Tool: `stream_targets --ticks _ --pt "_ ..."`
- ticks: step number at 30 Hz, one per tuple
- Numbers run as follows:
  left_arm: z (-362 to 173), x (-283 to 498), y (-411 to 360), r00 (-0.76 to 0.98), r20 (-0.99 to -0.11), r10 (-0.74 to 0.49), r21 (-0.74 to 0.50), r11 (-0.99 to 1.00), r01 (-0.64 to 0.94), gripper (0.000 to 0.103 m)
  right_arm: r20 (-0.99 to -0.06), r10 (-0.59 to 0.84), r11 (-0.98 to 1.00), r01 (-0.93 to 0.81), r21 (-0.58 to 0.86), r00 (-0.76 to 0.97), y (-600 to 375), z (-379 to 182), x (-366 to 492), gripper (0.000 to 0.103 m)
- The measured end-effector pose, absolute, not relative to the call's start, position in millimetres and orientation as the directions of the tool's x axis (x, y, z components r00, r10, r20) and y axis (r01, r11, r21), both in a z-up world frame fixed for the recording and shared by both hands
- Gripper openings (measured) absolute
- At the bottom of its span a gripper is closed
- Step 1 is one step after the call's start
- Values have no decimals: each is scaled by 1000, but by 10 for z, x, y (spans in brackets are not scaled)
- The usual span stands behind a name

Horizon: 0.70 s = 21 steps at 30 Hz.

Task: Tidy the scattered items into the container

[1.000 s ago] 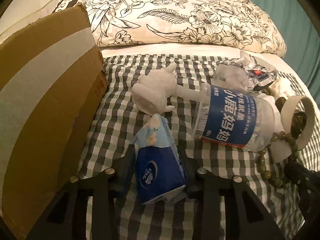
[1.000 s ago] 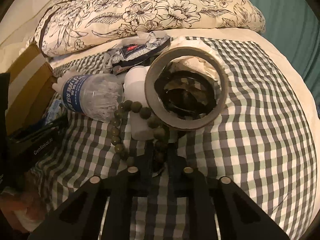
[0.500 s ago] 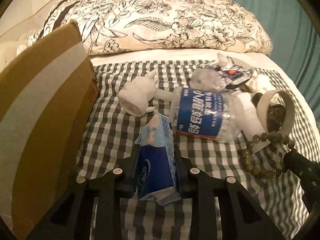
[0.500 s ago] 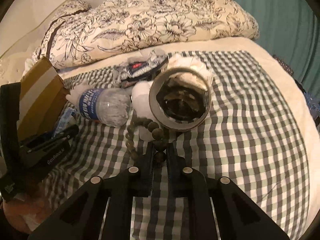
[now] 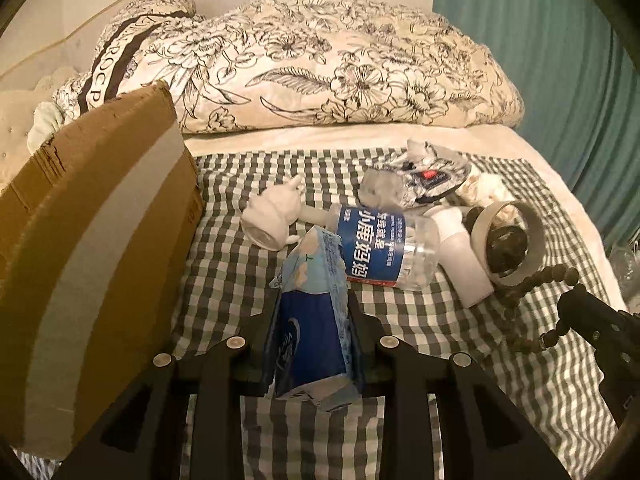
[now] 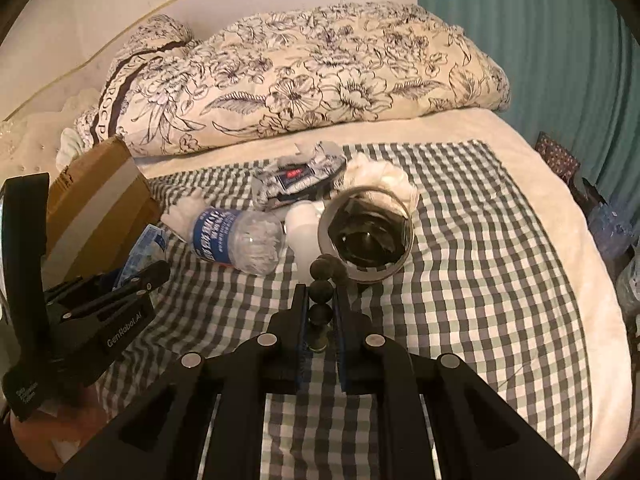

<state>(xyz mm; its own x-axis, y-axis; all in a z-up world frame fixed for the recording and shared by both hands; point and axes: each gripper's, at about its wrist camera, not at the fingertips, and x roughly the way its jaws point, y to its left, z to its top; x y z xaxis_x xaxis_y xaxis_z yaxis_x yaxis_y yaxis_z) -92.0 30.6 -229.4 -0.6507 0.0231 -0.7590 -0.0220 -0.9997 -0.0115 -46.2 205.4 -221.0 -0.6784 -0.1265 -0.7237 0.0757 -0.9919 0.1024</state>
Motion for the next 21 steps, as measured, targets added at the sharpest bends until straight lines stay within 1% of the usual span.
stream_targets --ticks 11,21 --pt "-1900 -661 195 -685 -726 59 -49 -998 -35 29 -677 -100 -995 62 80 -729 1934 -1840 -203 11" --pt "-1587 -409 138 -730 -680 65 -30 -998 -61 29 -643 -91 -996 65 64 -761 1835 -1596 53 11"
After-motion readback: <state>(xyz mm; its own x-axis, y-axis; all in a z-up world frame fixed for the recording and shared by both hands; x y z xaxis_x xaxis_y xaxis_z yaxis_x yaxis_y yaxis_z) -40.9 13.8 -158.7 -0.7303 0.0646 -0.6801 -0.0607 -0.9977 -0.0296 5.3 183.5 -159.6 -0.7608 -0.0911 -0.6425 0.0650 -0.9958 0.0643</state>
